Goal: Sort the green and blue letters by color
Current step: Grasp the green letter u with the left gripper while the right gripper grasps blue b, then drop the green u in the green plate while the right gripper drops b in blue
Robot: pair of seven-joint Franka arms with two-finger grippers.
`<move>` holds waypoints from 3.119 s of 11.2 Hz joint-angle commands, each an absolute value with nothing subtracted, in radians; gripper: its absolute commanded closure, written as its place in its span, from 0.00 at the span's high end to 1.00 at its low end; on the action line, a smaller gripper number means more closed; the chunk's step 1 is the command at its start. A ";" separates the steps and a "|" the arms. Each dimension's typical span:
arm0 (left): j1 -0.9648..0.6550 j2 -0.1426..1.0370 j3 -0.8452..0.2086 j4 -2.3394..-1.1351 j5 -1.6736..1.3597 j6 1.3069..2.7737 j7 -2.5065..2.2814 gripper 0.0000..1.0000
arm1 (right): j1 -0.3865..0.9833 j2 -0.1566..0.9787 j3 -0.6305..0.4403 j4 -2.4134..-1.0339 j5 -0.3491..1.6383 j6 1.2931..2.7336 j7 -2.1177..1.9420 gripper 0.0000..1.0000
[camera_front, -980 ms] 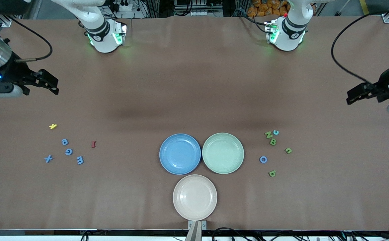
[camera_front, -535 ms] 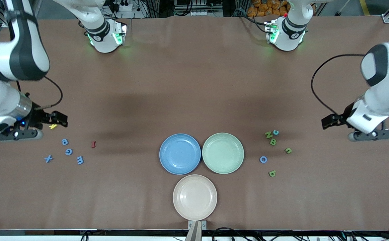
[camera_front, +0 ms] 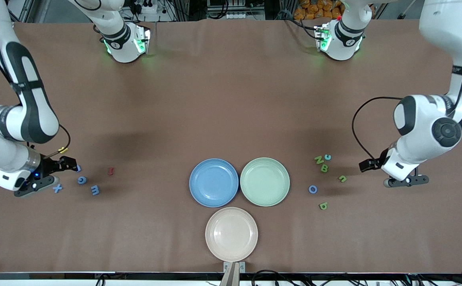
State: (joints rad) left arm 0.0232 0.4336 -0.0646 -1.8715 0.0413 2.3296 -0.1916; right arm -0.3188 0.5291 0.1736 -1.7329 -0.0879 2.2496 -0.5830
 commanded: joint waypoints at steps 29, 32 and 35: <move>-0.142 0.649 -0.069 -1.736 0.138 2.415 -0.620 0.00 | -0.422 0.597 0.190 -1.939 -0.235 2.513 -0.865 0.00; -0.230 0.588 -0.110 -1.750 0.121 2.408 -0.633 0.00 | -0.423 0.600 0.190 -1.939 -0.235 2.513 -0.868 0.00; -0.276 0.609 -0.193 -1.680 0.126 2.411 -0.690 0.00 | -0.419 0.600 0.193 -1.925 -0.226 2.513 -0.854 0.00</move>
